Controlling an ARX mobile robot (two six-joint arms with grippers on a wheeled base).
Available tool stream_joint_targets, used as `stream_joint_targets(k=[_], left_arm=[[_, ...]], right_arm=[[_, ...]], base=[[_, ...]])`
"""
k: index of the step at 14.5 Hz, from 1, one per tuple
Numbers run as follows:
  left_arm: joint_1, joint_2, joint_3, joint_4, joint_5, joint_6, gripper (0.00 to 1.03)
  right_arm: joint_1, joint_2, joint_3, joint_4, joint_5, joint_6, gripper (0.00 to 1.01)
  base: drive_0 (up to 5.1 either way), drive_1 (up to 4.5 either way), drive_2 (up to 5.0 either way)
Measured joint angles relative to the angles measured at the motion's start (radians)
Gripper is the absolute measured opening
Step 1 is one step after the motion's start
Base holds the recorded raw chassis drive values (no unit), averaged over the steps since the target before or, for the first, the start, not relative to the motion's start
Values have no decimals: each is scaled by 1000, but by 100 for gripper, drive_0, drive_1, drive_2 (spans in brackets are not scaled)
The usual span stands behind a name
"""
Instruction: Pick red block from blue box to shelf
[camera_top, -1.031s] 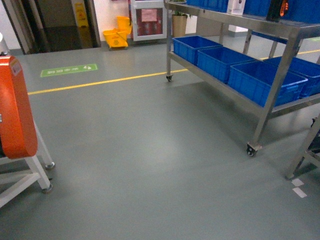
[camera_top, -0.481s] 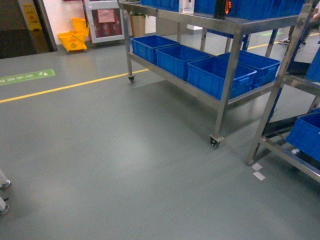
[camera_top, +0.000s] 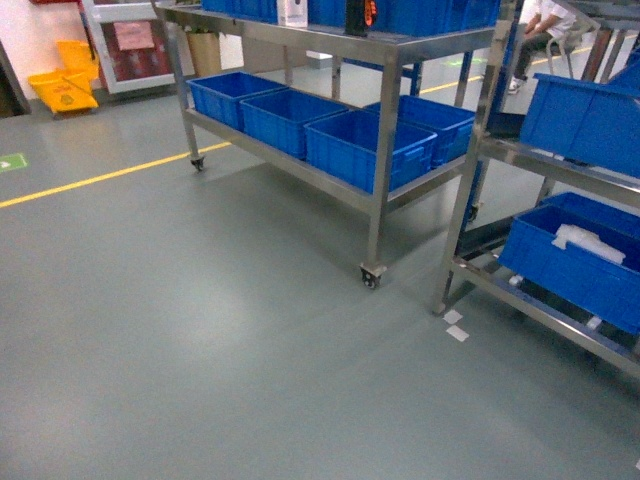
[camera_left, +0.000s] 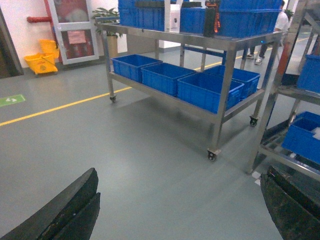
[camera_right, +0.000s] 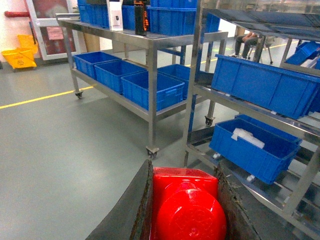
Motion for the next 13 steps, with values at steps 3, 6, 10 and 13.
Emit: stream_joint_targets(k=[3,6,10,13], left_arm=[[0,0,0,0,0,0,98],[0,0,0,0,0,0,98],[0,0,0,0,0,0,98],[0,0,0,0,0,0,98]], right_arm=[[0,0,0,0,0,0,27],[0,0,0,0,0,0,27],[0,0,0,0,0,0,27],[0,0,0,0,0,0,27]], base=[[-153,-153,-153],[-145,-145,-145],[-151,-151,-151],[-145,-145,-145]])
